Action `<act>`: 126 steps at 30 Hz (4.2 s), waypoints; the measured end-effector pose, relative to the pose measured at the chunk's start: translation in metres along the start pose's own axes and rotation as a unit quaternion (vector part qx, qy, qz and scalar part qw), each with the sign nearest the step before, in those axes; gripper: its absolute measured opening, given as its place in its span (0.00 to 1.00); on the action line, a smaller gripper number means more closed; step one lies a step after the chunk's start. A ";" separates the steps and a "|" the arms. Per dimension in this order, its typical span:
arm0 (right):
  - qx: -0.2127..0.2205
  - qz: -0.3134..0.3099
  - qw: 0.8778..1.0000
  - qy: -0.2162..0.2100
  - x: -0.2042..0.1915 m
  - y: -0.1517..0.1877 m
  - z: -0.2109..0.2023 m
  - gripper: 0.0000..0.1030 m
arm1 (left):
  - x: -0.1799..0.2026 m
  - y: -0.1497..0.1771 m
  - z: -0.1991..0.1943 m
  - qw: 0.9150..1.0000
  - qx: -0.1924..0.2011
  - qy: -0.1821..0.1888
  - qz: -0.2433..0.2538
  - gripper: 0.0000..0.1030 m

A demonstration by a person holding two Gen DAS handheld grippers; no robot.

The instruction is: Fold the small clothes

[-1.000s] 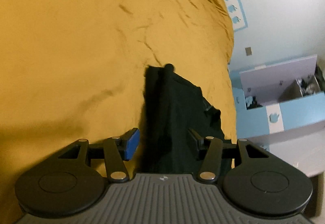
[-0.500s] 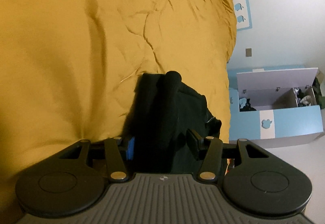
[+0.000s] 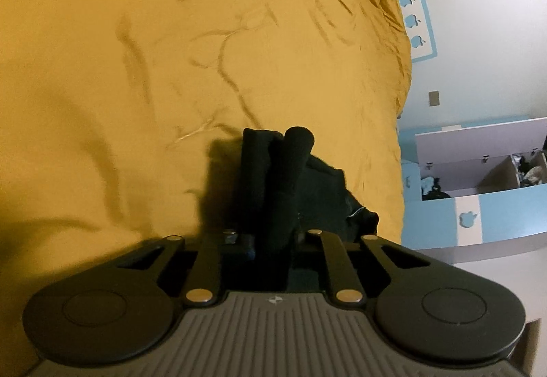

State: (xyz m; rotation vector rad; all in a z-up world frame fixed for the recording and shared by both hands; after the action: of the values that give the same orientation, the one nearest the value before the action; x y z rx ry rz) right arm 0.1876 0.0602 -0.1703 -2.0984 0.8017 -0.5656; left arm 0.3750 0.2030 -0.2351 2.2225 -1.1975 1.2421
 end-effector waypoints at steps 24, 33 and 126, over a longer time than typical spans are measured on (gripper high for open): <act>0.095 0.298 0.936 0.160 0.241 0.085 -0.178 0.00 | 0.232 0.097 0.133 0.986 0.017 0.015 0.167 0.14; 0.094 0.381 0.900 0.191 0.295 0.147 -0.199 0.00 | 0.255 0.125 0.191 0.982 -0.015 -0.004 0.190 0.14; 0.049 0.338 0.927 0.158 0.481 0.116 -0.139 0.50 | 0.146 0.291 0.049 0.960 -0.048 -0.007 0.277 0.33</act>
State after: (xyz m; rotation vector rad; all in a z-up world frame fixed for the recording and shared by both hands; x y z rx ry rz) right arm 0.3965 -0.4070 -0.1269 -1.5087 1.5566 -0.5432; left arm 0.2086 -0.0755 -0.1764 1.8850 -1.9273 1.3179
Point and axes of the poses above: each gripper's, at about its wrist camera, not at the fingertips, and z roughly the way its jaws point, x to its right, y to its underside, the point moved 5 cm from there along z, roughly the way its jaws point, and after that the axes turned 1 degree about z, right-handed, at the moved point
